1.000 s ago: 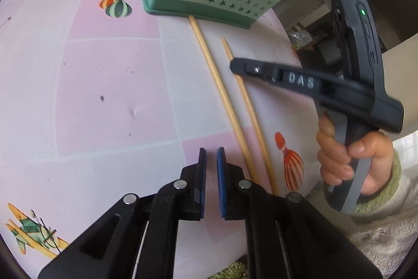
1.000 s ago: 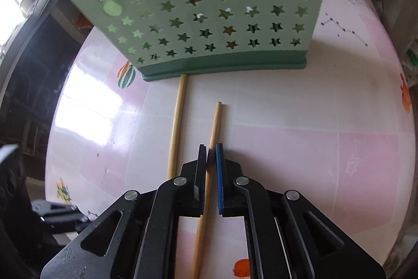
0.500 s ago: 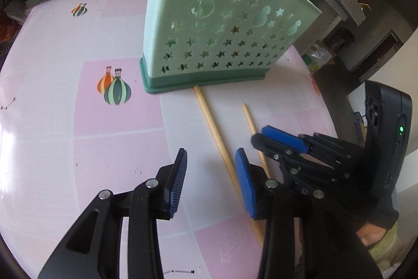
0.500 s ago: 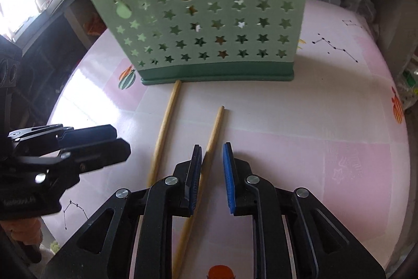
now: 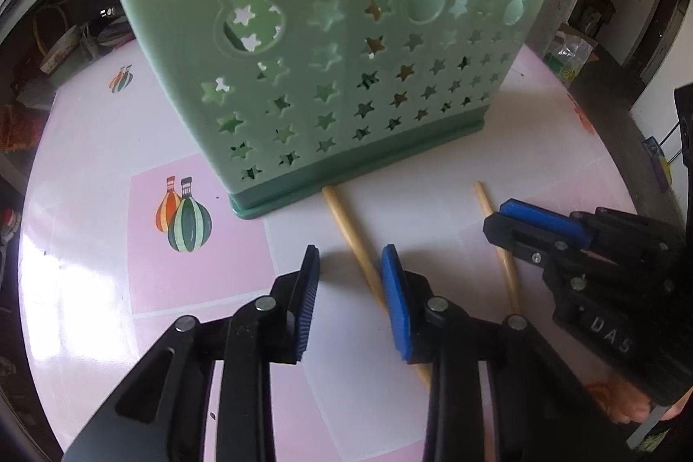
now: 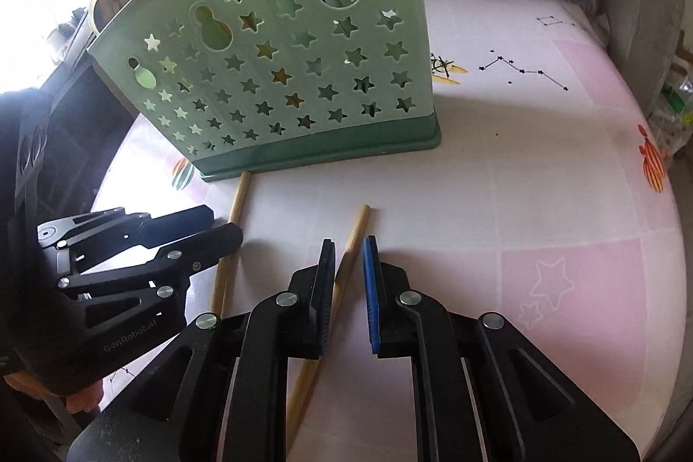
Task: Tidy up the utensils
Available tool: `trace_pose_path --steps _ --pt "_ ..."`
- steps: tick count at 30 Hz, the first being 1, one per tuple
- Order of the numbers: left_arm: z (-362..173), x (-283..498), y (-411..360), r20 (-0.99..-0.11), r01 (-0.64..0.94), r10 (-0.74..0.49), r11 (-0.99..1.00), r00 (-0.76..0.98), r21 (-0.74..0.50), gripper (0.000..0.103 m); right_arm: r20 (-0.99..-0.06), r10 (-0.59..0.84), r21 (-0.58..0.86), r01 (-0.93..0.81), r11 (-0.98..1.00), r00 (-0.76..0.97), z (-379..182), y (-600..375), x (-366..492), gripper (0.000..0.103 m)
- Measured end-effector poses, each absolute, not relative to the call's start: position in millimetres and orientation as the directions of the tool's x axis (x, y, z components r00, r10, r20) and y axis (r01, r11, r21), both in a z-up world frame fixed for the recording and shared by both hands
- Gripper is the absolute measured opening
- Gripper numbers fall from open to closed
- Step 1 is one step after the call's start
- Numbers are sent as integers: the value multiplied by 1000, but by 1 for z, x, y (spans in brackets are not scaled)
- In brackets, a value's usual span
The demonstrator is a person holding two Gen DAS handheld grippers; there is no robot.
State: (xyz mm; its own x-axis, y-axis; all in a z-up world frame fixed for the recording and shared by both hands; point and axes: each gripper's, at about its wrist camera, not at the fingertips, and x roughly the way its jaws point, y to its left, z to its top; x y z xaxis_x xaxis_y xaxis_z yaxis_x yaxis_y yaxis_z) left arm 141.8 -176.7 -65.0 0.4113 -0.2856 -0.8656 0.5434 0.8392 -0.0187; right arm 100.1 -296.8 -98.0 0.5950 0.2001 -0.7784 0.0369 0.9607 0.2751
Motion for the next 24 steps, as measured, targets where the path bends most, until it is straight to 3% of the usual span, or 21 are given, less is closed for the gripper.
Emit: trace_pose_path --steps 3,9,19,24 --pt "-66 140 -177 -861 560 -268 828 431 23 15 -765 257 347 43 937 591 -101 -312 108 11" --pt "-65 143 -156 -867 568 -283 823 410 1 9 -740 337 442 44 896 582 -108 -333 114 12" --pt "-62 147 -141 -883 534 -290 844 369 -54 12 -712 426 550 67 832 558 -112 -352 120 25" --pt "-62 153 -149 -886 544 -267 839 379 -20 15 -743 367 473 51 880 560 -103 -340 117 26"
